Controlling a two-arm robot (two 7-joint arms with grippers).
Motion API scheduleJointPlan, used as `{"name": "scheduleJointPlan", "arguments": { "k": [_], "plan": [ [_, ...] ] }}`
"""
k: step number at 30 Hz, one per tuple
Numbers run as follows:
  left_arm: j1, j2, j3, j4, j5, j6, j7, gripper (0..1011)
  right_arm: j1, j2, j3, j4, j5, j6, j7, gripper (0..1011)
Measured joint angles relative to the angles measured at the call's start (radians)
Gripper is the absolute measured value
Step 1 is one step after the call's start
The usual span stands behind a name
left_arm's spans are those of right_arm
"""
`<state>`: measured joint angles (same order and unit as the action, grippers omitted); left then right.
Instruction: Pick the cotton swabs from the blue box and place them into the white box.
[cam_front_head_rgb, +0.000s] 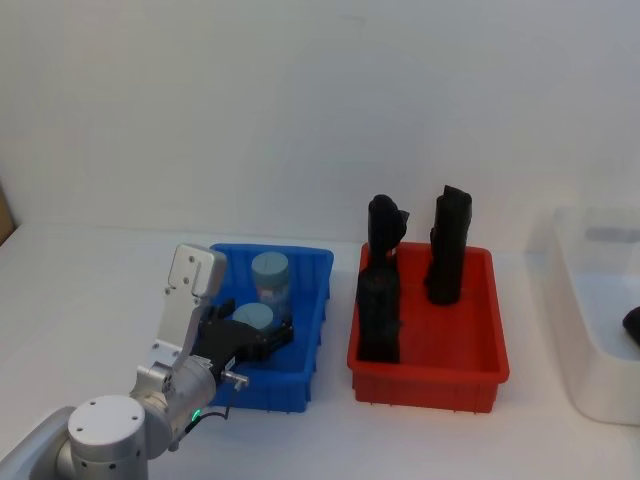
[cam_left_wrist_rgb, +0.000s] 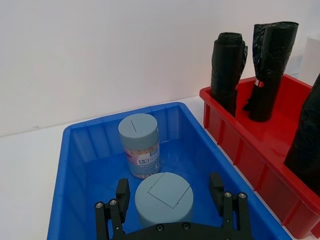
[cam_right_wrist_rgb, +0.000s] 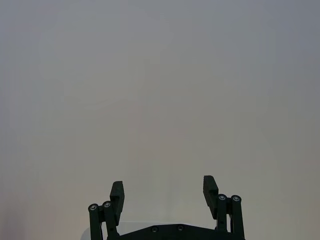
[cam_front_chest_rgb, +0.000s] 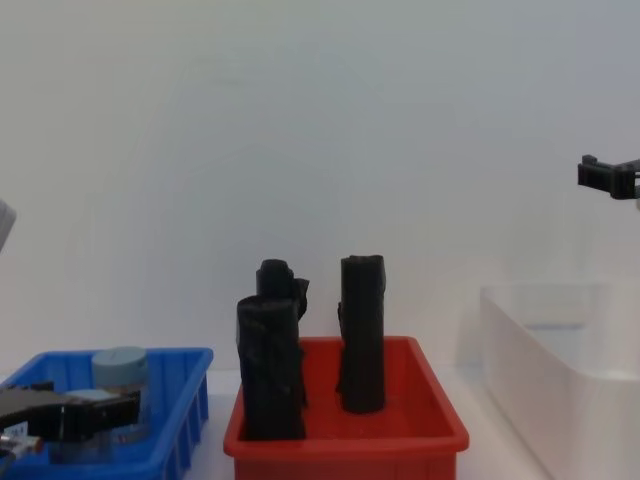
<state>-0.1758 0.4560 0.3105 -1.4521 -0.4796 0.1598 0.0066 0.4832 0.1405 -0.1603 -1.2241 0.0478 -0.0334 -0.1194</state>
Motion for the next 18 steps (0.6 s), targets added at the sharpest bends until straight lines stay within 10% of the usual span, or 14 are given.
{"name": "scheduleJointPlan", "arguments": {
  "k": [9, 18],
  "plan": [
    [-0.004, -0.007, 0.002, 0.015, 0.005, -0.014, -0.007, 1002, 0.000, 0.000, 0.000, 0.000, 0.000, 0.000, 0.000, 1001],
    [-0.006, -0.011, 0.002, 0.023, 0.008, -0.022, -0.011, 783, 0.000, 0.000, 0.000, 0.000, 0.000, 0.000, 0.000, 1001]
  ]
}}
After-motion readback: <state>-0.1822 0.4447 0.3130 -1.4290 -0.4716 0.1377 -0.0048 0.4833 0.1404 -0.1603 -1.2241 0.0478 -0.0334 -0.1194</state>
